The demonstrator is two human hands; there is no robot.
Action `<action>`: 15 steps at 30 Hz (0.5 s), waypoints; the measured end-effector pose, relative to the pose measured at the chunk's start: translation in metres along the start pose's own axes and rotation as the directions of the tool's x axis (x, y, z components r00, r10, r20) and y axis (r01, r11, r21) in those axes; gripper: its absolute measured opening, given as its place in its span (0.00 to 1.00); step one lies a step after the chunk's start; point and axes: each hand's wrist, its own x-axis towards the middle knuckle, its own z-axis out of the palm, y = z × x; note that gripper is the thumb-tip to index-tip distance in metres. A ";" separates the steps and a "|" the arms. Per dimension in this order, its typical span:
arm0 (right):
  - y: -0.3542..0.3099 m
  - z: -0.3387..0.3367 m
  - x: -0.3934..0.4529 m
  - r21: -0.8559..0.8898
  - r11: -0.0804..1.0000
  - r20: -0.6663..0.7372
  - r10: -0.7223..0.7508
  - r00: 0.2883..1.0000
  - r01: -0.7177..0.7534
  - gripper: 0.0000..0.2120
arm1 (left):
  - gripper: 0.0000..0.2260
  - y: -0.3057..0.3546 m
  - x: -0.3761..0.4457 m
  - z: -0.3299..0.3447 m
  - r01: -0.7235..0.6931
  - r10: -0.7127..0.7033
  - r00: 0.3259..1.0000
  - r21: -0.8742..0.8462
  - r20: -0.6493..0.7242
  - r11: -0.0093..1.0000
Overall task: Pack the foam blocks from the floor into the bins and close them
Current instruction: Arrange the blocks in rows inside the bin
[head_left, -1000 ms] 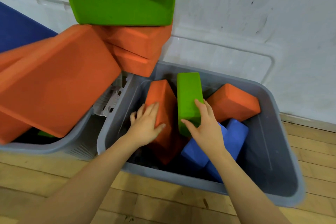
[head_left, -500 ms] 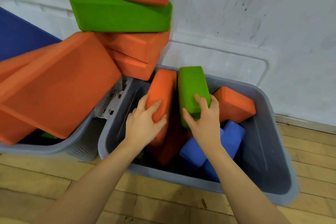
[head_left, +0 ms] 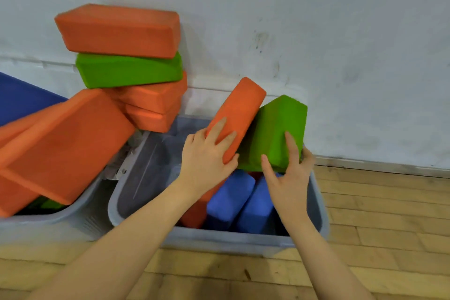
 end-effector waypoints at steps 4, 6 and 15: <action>0.030 -0.020 -0.019 -0.206 0.975 -0.009 0.087 0.996 -0.087 0.34 | 0.20 0.025 0.005 0.012 -0.083 0.082 0.996 0.056 0.030 0.995; 0.041 -0.026 -0.026 -0.308 0.943 0.005 0.135 0.991 -0.127 0.35 | 0.21 0.039 0.004 0.014 -0.047 0.045 0.998 0.051 0.035 0.998; 0.072 -0.056 -0.051 -0.423 0.881 -0.023 0.225 0.974 -0.213 0.28 | 0.23 0.079 -0.012 0.019 -0.237 0.241 0.970 0.118 -0.020 0.964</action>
